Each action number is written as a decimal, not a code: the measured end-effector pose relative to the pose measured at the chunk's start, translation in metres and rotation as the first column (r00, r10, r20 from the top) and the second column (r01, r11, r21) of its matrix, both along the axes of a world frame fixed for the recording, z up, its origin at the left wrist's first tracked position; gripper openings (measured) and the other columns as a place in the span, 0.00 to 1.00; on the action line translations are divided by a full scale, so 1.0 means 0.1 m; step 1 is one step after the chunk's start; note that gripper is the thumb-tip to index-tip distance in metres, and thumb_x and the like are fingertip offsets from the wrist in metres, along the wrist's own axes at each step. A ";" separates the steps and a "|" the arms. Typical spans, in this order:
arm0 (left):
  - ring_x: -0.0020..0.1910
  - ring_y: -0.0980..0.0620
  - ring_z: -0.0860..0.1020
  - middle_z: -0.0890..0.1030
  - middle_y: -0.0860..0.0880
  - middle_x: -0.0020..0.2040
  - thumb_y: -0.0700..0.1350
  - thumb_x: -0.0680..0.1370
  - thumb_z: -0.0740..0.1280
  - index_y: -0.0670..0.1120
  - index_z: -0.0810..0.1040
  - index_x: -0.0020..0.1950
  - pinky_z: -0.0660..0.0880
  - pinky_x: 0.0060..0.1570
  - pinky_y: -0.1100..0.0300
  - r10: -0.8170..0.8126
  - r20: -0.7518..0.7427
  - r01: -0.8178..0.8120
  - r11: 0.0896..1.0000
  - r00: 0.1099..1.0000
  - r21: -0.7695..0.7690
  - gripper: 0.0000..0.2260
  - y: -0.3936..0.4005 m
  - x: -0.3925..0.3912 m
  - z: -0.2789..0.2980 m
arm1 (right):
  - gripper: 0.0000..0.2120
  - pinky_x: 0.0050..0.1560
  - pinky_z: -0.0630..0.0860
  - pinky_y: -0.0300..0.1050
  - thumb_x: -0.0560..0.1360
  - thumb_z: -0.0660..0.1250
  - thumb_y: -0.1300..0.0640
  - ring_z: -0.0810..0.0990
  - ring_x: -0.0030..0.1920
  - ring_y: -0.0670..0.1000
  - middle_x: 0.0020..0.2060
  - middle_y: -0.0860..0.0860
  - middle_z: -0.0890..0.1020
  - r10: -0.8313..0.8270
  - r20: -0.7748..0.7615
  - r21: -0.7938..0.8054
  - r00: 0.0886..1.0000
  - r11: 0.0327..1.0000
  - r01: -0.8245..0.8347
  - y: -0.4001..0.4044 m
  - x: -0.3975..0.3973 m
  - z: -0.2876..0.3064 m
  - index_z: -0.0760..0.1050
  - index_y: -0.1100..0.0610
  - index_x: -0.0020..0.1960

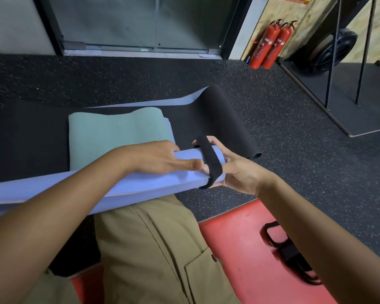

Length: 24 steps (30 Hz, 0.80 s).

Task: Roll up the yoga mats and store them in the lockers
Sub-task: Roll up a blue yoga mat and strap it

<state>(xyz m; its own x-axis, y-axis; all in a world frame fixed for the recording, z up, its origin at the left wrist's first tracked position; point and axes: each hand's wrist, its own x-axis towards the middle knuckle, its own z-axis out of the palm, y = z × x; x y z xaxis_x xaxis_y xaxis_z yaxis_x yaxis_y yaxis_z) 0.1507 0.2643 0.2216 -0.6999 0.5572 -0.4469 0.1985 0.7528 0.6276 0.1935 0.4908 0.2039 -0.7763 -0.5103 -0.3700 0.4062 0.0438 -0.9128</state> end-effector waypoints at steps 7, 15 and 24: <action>0.39 0.52 0.74 0.78 0.54 0.43 0.87 0.51 0.56 0.50 0.76 0.53 0.69 0.43 0.56 0.003 -0.009 -0.003 1.000 1.000 -0.022 0.49 0.00 0.03 -0.02 | 0.32 0.53 0.80 0.50 0.71 0.68 0.70 0.79 0.53 0.55 0.59 0.53 0.77 0.175 0.040 0.120 0.984 0.976 -0.179 0.08 -0.14 0.13 0.69 0.51 0.71; 0.48 0.57 0.76 0.77 0.57 0.50 0.82 0.56 0.59 0.58 0.68 0.65 0.71 0.47 0.55 0.033 -0.045 -0.036 0.997 0.998 -0.064 0.44 0.03 0.14 0.03 | 0.37 0.66 0.77 0.61 0.73 0.70 0.68 0.80 0.63 0.62 0.70 0.60 0.76 0.140 0.046 0.138 0.989 0.980 -0.145 0.10 -0.11 0.11 0.65 0.44 0.76; 0.63 0.58 0.76 0.79 0.63 0.60 0.83 0.67 0.52 0.69 0.72 0.65 0.70 0.69 0.49 -0.036 -0.010 0.037 0.986 0.999 0.162 0.33 -0.02 0.13 -0.04 | 0.49 0.70 0.74 0.54 0.58 0.82 0.51 0.71 0.72 0.45 0.74 0.43 0.66 -0.236 -0.113 0.164 0.965 0.954 0.252 -0.12 0.14 -0.04 0.64 0.33 0.74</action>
